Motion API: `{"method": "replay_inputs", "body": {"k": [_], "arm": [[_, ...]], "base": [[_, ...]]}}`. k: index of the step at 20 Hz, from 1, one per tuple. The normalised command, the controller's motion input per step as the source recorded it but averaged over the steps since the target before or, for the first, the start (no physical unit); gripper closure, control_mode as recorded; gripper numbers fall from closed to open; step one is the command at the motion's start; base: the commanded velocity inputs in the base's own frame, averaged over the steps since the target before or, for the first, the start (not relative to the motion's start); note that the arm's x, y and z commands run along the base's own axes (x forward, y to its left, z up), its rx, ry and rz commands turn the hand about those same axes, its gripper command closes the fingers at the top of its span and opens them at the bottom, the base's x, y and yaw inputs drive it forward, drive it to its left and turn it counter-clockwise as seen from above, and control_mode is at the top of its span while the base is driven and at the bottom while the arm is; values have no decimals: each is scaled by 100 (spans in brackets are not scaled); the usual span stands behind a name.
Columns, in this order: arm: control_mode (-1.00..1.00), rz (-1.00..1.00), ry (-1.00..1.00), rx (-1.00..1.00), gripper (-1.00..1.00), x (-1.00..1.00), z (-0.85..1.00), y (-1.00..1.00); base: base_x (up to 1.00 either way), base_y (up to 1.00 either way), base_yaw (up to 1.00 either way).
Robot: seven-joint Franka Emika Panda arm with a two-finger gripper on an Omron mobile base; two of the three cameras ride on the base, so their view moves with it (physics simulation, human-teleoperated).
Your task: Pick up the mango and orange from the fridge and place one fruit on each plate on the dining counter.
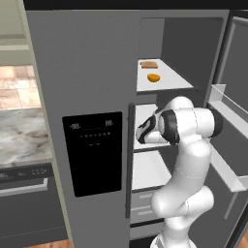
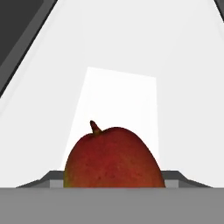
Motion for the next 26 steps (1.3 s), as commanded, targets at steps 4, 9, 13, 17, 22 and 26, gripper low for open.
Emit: {"method": "replay_inputs", "body": {"k": [4,9,13,17,22,26], "arm": [[-100,0,-8,4,100,-80,18,0],[-100,0,-4,3,100,-63,68,0],[-100,0,0,2,100,-61,81,0],[-100,-6,3,2,100,-56,95,0],[-100,-13,11,0,100,-41,100,0],[-100,-8,12,2,100,-46,95,0]], "base": [[0,0,0],[0,0,0],[0,0,0],[0,0,0],[0,0,0],[0,0,0]]}}
